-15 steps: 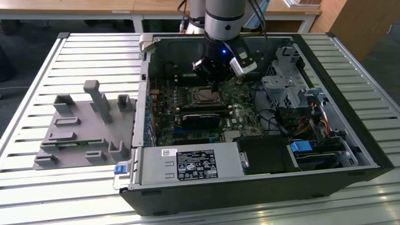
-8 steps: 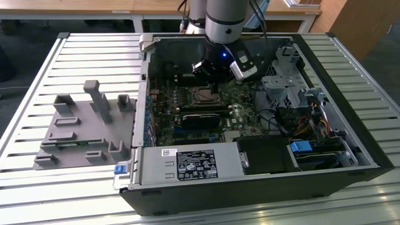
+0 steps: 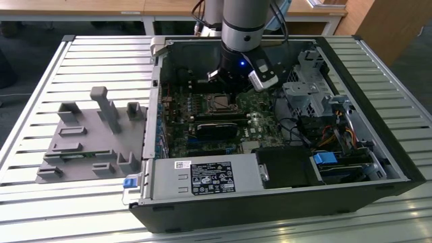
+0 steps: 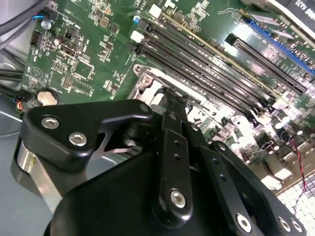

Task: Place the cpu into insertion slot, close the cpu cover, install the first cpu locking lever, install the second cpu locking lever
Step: 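Install the second cpu locking lever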

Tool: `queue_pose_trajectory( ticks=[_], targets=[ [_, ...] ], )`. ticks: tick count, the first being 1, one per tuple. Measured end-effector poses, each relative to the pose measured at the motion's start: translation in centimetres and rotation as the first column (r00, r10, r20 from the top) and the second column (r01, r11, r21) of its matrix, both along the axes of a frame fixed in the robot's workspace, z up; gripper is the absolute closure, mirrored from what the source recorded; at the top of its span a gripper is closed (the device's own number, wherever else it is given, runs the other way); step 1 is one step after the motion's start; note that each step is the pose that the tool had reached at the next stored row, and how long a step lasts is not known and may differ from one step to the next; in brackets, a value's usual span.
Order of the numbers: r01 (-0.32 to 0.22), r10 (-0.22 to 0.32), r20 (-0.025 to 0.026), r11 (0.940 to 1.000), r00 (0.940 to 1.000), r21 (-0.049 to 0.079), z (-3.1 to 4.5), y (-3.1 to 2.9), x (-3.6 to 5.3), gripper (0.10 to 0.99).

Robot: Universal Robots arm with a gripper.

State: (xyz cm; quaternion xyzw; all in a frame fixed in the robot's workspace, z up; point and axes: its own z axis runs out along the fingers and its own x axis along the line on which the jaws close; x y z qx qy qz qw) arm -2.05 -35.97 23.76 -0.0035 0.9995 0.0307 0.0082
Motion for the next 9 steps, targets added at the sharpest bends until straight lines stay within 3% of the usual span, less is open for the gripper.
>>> queue_pose_trajectory(
  ticks=[9],
  targets=[
    [0.0,0.0,0.0001,1.0,1.0,0.002,-0.02,-0.83,-0.7,0.98]
  ],
)
